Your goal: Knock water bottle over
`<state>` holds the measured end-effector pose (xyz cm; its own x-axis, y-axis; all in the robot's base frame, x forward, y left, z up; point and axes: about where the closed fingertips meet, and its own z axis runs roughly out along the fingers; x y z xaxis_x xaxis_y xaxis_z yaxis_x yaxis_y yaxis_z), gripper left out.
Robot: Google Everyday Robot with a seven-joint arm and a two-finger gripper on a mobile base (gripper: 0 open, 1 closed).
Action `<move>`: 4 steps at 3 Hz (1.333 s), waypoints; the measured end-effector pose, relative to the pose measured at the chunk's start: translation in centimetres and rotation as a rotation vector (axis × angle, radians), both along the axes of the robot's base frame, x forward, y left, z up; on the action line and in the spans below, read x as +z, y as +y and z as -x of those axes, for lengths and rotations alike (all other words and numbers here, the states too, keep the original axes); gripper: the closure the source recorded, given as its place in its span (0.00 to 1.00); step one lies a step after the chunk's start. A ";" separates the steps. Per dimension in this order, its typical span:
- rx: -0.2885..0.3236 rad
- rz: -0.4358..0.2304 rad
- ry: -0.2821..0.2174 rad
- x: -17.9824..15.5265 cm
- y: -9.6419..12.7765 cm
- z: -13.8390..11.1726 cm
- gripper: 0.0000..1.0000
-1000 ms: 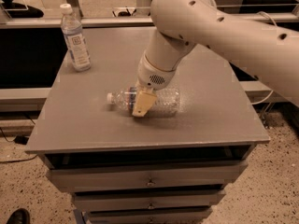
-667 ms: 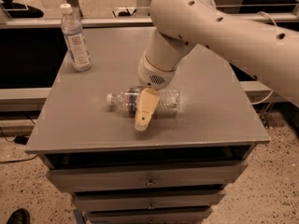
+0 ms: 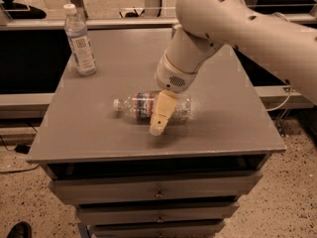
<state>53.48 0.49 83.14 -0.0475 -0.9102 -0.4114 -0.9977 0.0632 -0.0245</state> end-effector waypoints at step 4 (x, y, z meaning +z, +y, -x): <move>-0.213 -0.480 -0.080 10.4 -12.9 -1.0 0.00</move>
Offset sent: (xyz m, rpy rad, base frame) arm 0.0189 -0.1512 0.1113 0.5016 -0.0734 -0.2398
